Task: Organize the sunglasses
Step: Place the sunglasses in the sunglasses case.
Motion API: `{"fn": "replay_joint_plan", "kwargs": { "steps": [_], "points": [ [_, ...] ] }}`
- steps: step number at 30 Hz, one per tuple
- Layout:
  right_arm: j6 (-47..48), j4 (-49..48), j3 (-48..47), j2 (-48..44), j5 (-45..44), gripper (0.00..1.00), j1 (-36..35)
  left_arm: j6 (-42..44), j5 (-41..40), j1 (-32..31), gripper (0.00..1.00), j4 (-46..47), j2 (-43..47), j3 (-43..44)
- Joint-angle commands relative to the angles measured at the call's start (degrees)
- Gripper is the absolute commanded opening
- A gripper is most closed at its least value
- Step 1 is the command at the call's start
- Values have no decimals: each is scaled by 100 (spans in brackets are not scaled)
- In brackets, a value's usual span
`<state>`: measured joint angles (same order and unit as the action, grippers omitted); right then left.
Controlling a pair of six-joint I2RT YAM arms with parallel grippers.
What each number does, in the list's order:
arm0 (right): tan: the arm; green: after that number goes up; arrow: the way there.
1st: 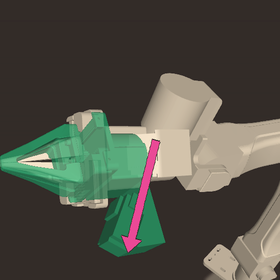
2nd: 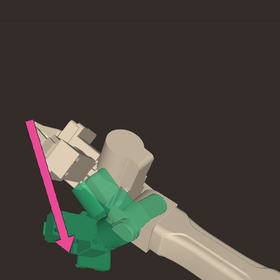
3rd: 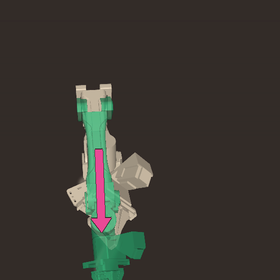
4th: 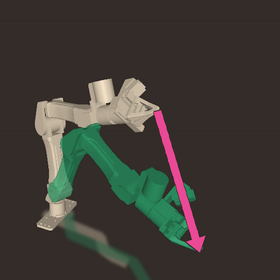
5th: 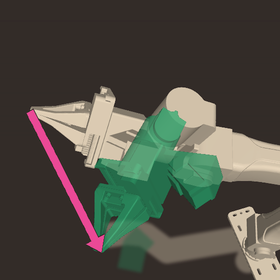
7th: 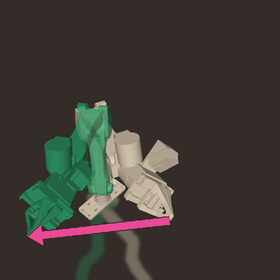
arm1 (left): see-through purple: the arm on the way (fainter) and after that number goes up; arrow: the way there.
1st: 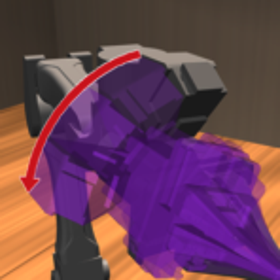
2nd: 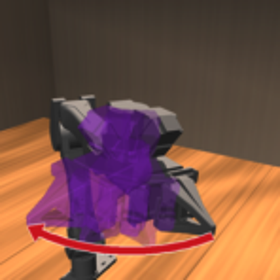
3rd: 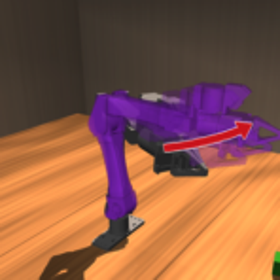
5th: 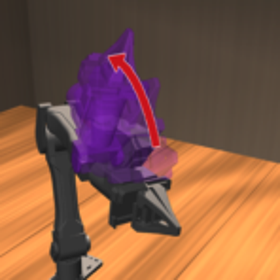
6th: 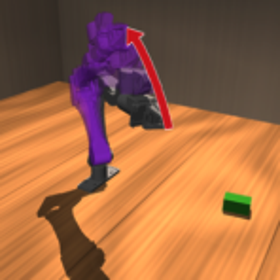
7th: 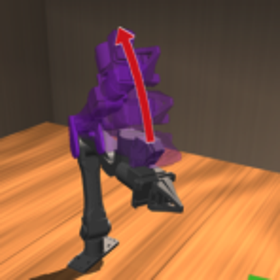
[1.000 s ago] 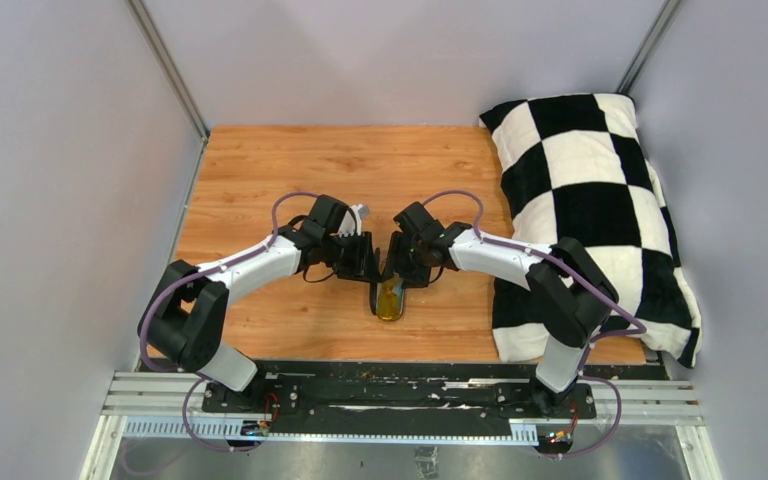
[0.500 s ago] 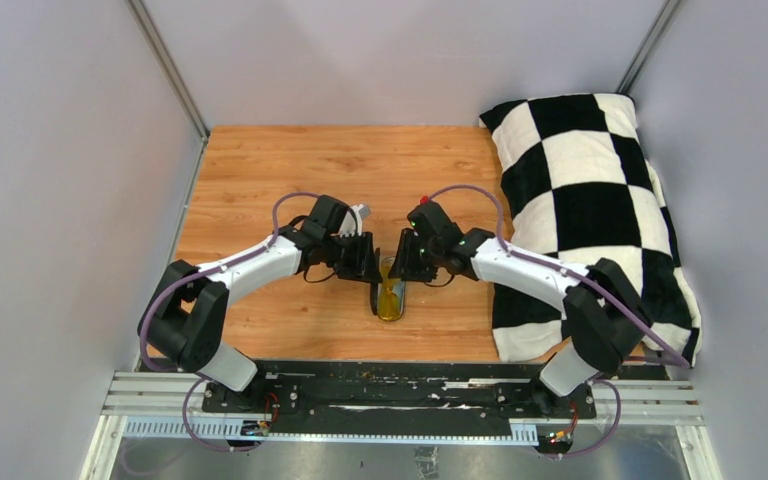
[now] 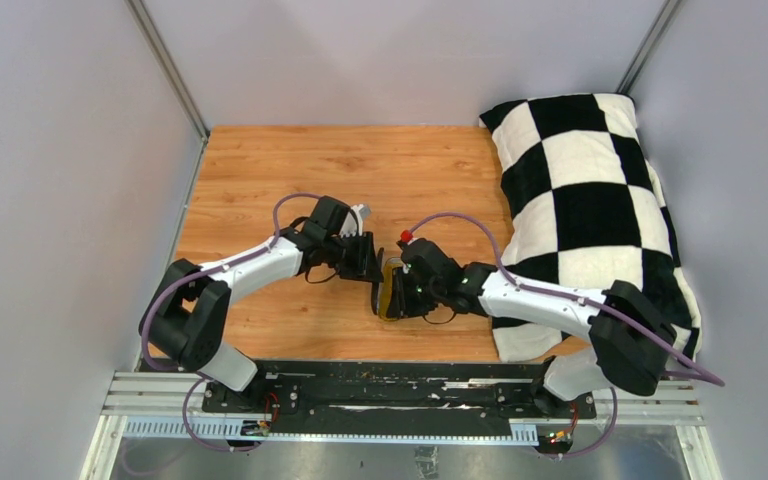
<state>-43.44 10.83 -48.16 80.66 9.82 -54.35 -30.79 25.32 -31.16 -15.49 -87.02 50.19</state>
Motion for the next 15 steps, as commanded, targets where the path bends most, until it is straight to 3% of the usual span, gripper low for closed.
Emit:
{"fn": "replay_joint_plan", "kwargs": {
  "steps": [1,15],
  "points": [
    [237,-82,149,89,-48,25,-333,-168,-41,-57,41,288,52,-159],
    [314,-305,176,471,64,22,-419,-78,-98,-62,41,140,60,-117]
  ]
}}
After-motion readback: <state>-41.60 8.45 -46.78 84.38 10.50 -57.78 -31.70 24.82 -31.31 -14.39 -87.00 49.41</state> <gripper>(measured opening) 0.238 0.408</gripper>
